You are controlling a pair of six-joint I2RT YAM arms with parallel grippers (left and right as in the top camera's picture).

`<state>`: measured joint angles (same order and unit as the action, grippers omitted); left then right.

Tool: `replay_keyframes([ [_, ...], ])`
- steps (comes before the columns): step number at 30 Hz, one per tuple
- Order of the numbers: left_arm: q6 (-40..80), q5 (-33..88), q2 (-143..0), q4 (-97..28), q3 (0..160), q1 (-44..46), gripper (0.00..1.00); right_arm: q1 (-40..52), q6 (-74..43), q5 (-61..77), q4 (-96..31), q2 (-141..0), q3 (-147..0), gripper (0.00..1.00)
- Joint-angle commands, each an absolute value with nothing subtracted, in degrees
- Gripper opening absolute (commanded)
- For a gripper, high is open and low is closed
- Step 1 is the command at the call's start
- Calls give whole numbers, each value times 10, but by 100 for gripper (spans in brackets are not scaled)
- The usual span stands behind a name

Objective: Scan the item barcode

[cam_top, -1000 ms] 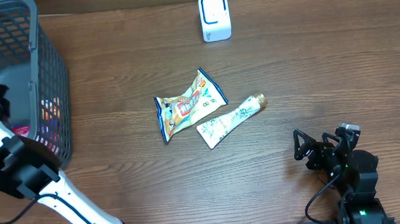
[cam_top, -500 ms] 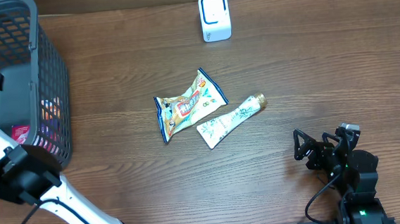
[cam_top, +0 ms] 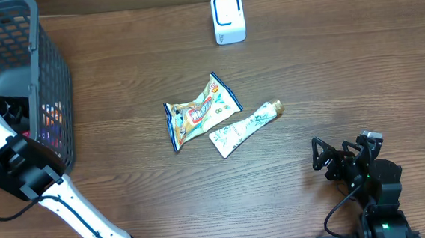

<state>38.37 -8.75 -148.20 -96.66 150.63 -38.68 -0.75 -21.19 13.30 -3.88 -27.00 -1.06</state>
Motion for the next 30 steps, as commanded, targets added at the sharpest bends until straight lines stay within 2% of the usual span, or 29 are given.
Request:
replay_keyframes([
  [1, 379, -96, -1511, -968, 1505, -390, 94, -8, -211, 136, -36, -271, -5, 100],
  [3, 380, -96, -1516, -968, 1502, -390, 94, -8, -211, 136, -36, -271, -5, 100],
  [4, 381, -99, -1517, -968, 1499, -390, 89, -8, -211, 136, -36, -271, -5, 100],
  [6, 390, -114, -1517, -968, 1494, -390, 59, -8, -210, 136, -36, -272, -5, 100],
  [7, 390, -119, -1517, -968, 1493, -390, 49, -8, -211, 136, -36, -272, -5, 100],
  [9, 390, -127, -1517, -968, 1491, -390, 38, -8, -211, 136, -35, -272, -5, 100],
  [11, 390, -129, -1517, -968, 1487, -390, 32, -8, -211, 136, -35, -272, -5, 100],
  [12, 391, -129, -1517, -968, 1484, -390, 26, -8, -210, 136, -35, -272, -5, 100],
  [14, 398, -129, -1517, -968, 1476, -390, 7, -8, -210, 136, -35, -272, -5, 100],
  [15, 404, -130, -1517, -968, 1472, -390, 4, -8, -210, 136, -35, -272, -5, 100],
  [24, 398, -124, -1508, -969, 1464, -390, 4, -8, -210, 136, -36, -272, -5, 100],
  [30, 396, -119, -1436, -968, 1464, -390, 4, -8, -211, 136, -35, -272, -5, 100],
])
